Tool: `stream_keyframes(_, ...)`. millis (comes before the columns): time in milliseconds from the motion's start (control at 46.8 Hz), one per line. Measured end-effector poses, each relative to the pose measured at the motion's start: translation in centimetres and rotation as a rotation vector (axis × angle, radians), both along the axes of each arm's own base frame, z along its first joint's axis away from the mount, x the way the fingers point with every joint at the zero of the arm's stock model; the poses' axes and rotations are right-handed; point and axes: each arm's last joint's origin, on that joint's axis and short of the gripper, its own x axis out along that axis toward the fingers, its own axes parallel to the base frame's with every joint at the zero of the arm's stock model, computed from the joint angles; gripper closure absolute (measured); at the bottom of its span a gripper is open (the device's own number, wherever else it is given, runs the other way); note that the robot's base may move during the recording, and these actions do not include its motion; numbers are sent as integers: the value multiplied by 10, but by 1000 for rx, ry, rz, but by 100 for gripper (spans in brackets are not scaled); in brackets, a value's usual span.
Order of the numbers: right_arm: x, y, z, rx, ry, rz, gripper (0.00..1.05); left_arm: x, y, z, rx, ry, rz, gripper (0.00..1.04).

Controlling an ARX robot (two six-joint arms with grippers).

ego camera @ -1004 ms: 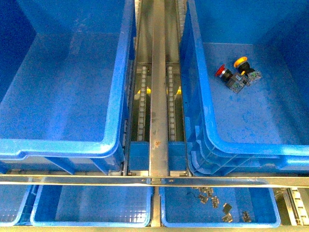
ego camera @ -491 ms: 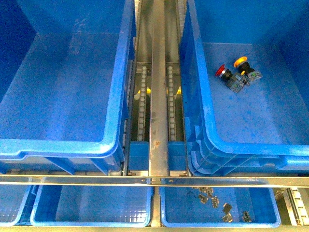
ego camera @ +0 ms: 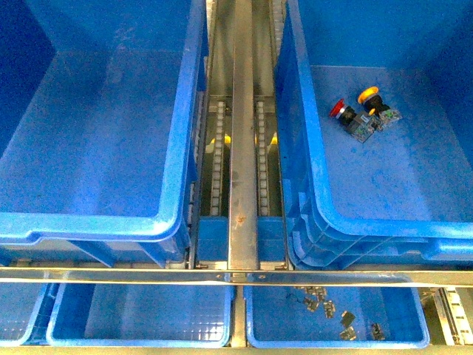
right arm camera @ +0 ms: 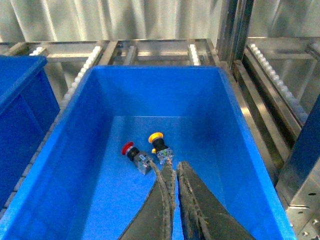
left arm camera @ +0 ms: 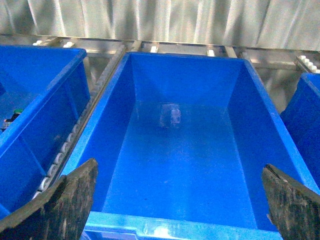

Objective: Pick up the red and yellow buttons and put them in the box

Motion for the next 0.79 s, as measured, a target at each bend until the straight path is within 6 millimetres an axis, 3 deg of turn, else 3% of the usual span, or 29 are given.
stream_keyframes(790, -29, 0, 7, 0, -24, 0, 101, 0, 0, 0, 0, 0, 0, 8)
